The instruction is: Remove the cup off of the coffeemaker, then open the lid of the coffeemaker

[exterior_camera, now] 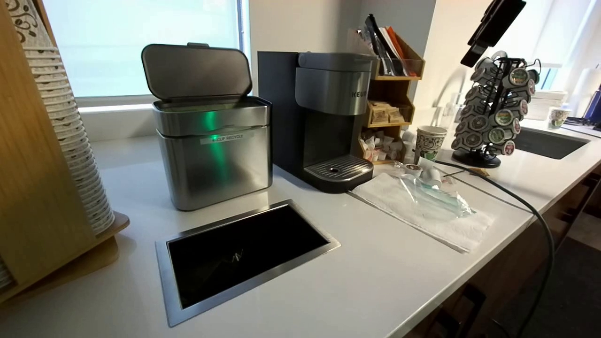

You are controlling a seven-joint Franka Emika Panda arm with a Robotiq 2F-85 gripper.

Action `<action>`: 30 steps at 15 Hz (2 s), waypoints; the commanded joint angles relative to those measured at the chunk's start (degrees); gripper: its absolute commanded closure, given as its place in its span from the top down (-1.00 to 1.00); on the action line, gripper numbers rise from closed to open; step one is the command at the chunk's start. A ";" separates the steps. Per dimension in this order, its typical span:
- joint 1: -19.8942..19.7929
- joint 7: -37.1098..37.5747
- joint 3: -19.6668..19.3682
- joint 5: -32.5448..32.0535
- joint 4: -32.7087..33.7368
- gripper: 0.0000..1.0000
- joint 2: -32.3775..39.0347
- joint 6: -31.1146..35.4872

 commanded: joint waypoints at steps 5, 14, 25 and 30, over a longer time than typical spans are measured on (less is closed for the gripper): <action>-2.19 -1.16 1.96 1.64 0.00 1.00 0.19 0.27; -2.19 -1.15 1.96 1.65 0.00 1.00 0.20 0.27; -0.99 -3.41 1.30 2.10 -0.26 1.00 0.64 1.73; 0.47 -15.38 1.91 -0.88 1.36 1.00 4.28 7.41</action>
